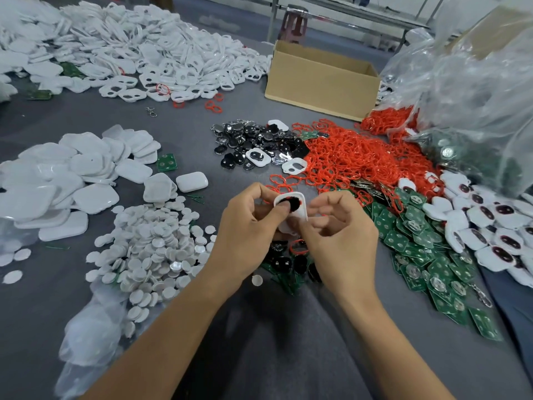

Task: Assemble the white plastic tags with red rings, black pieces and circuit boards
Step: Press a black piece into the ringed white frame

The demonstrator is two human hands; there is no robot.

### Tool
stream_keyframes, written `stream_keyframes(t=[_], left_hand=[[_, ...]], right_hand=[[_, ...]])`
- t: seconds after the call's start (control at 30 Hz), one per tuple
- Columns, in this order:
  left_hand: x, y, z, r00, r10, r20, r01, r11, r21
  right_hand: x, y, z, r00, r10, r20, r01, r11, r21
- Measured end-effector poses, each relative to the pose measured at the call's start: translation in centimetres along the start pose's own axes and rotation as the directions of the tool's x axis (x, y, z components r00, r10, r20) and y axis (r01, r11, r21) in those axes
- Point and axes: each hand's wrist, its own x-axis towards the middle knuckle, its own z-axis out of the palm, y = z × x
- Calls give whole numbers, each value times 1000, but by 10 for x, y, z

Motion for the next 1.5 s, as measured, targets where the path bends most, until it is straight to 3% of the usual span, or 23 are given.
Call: stream_keyframes(t=[0.4,0.6,0.87,1.2,1.27,1.37,1.43,1.5], left_hand=[[-1,-2,0,997,-28,68,23,997,67],[-3,3,1,997,-61,42,60,998,26],[-4,-1,1,999,-50,-3,50,996,80],[7,-6,-13,984,-154,-85,154,988,-5],[10,-7,-17,980,-169,-108,171,985,3],[11,-7,-19,970,-196,-141,197,980,-6],[12,-7,-19,960,-222,-171,221,975,-28],[14,-7,-21,954,-221,-204,220,975,-27]], right_hand=[[9,-5,-11,989,44,145,-10,974,-224],[7,-4,-9,983,76,168,-55,990,-128],[9,4,-4,936,233,264,-277,949,148],[11,-1,1,917,239,320,-305,936,178],[18,-2,3,942,231,243,-256,964,77],[39,-14,12,989,30,143,-13,993,-118],[53,-33,28,971,-103,215,146,970,-196],[63,-52,53,907,-205,368,308,919,-247]])
